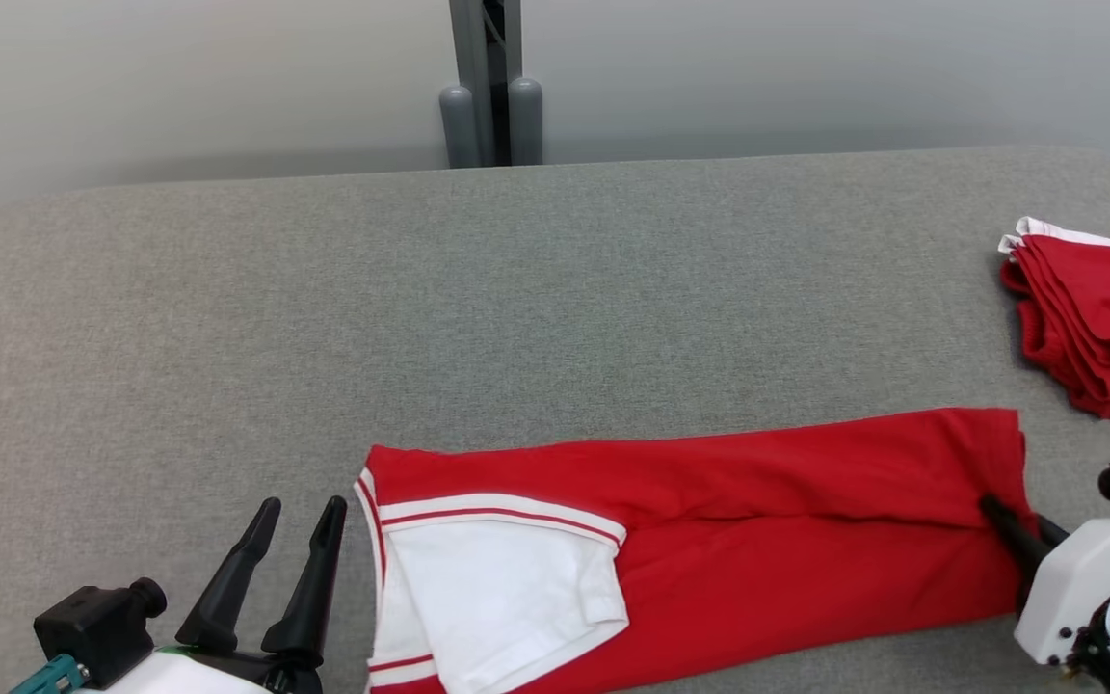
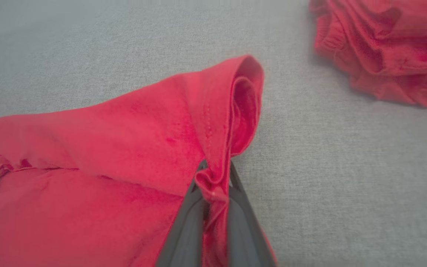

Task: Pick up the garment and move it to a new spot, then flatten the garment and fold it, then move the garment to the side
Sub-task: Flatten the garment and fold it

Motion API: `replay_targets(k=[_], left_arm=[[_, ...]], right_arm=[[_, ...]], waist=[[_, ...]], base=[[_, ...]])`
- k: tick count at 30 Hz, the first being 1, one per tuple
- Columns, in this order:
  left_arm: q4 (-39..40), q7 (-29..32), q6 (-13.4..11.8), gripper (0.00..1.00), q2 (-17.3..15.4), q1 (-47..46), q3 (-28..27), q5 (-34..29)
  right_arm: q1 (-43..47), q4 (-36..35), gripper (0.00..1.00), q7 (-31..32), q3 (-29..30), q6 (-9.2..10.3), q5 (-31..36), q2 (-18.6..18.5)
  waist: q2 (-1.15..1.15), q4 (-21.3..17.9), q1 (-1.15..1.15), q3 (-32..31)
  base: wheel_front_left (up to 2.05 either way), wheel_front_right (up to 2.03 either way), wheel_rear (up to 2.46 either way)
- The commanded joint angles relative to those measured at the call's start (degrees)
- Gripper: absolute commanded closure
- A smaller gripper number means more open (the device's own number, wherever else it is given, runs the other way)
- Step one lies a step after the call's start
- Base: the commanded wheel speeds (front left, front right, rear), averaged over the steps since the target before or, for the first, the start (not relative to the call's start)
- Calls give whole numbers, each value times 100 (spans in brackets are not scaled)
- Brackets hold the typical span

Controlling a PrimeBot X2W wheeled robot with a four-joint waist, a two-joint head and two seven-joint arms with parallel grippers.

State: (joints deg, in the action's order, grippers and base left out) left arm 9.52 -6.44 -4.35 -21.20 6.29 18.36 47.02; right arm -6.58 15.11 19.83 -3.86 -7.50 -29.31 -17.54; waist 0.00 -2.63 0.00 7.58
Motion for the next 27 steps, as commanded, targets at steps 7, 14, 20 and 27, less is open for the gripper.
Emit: replay_targets(k=[7,14,20,27], left_arm=[[29,-7,38,0,-12,-129,47,-25],[36,9,38,0,-25,-137,86,-33],[11,23,41,0,-20,-140,124,-22],[36,60,24,0,-55,-27,162,-13]], right_arm=[[-223,-163,100,433,645,1,63,-486],[-356,-367,100,730,791,1,94,-472],[-231,-927,100,1062,455,1,-346,-283],[30,-1990,100,1719,25,1,-1059,148]], waist=[[0,-260,0,-44],[0,-370,0,-69],[0,-380,0,-148],[0,-327,0,-276]], base=[[0,0,0],[0,0,0],[0,0,0],[0,0,0]])
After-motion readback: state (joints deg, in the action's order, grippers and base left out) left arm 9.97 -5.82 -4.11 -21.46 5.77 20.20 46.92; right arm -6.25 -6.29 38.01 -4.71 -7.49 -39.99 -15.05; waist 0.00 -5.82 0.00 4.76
